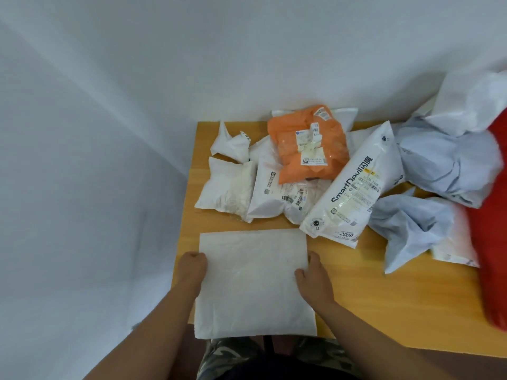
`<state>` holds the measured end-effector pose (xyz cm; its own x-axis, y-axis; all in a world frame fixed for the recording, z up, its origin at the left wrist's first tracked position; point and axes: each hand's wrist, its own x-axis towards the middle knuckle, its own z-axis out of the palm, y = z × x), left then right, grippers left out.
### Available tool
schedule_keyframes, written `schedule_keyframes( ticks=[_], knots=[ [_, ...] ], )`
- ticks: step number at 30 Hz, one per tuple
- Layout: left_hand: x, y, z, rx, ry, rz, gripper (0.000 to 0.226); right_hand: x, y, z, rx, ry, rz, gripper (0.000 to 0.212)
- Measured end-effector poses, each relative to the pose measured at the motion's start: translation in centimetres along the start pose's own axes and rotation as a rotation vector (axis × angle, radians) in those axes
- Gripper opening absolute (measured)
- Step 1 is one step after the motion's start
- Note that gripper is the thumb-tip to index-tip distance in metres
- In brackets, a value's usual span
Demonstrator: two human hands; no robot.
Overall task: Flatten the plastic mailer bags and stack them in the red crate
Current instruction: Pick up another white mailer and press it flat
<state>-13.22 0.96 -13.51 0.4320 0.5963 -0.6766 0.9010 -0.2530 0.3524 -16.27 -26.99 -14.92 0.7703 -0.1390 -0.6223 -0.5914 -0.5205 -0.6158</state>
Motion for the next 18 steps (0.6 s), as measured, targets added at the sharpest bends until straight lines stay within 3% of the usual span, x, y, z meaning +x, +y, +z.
schedule_keyframes(
  ticks=[4, 6, 9, 11, 14, 18],
  knots=[
    [-1.0, 1.6, -2.5, -0.109, 0.064, -0.059, 0.016, -1.2, -1.6, -1.4, 0.076, -0.22, -0.044, 0.028],
    [-2.3, 1.8, -4.1, -0.2, 0.114, -0.075, 0.026, -2.1, -2.2, -2.6, 0.058, -0.312, -0.105, 0.026],
    [-4.0, 2.0, -6.1, -0.379, 0.166, -0.052, 0.035, -3.0, -3.8, -4.8, 0.086, -0.365, -0.193, 0.016],
    [-5.8, 3.6, -6.6, -0.488, 0.171, 0.005, 0.024, -2.9, -4.5, -7.2, 0.135, -0.364, -0.237, 0.013],
    [-8.5, 7.5, -6.3, -0.623, 0.054, 0.124, 0.022, -2.2, -5.5, -11.2, 0.26, -0.314, -0.276, 0.009],
    [-12.1, 13.5, -4.9, -0.626, -0.226, 0.373, 0.019, -1.4, -6.6, -17.0, 0.443, -0.143, -0.281, 0.007]
  ],
)
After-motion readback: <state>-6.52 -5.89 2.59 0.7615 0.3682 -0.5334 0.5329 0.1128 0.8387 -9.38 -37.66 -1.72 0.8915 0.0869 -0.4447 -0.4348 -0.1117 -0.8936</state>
